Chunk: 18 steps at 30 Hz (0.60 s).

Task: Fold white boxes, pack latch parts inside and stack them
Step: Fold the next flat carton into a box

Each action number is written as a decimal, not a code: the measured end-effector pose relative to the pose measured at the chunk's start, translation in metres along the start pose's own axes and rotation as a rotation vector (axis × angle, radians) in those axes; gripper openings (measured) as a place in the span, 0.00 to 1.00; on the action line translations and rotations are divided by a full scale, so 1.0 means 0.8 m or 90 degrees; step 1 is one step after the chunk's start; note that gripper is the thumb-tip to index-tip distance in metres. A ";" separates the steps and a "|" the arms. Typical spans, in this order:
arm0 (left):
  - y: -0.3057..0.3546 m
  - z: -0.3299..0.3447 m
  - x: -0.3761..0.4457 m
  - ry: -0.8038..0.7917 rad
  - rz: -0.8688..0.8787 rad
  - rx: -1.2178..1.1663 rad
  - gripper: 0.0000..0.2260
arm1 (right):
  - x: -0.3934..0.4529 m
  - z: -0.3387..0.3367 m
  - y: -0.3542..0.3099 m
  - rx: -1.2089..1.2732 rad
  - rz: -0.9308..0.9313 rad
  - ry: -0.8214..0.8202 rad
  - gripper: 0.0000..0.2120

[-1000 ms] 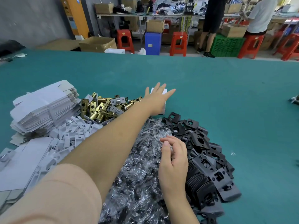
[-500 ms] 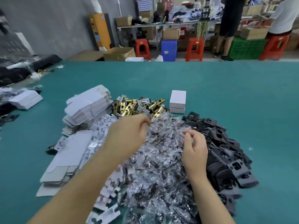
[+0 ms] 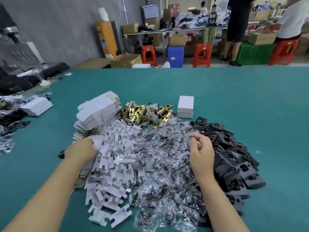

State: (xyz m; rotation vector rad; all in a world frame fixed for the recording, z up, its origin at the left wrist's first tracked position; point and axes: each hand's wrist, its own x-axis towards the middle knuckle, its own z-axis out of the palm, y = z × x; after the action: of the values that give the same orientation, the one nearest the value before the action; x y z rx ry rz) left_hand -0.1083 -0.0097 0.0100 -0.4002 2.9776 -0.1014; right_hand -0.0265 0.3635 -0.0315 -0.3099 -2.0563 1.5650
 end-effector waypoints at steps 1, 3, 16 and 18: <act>0.000 0.001 0.002 0.001 0.003 0.002 0.17 | 0.000 0.000 0.000 0.003 -0.003 0.001 0.08; 0.001 0.002 0.004 0.002 0.006 0.006 0.18 | 0.000 -0.001 -0.001 0.011 -0.009 0.000 0.08; 0.003 0.005 0.007 0.017 0.021 0.043 0.17 | 0.000 0.002 0.001 0.027 -0.001 -0.005 0.11; 0.003 0.006 0.008 0.022 0.033 0.052 0.16 | -0.001 0.002 0.001 0.027 0.000 -0.004 0.11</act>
State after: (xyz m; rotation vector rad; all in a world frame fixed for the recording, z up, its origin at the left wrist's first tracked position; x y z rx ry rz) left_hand -0.1142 -0.0093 0.0043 -0.3151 3.0029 -0.2269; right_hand -0.0269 0.3624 -0.0323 -0.2889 -2.0247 1.6096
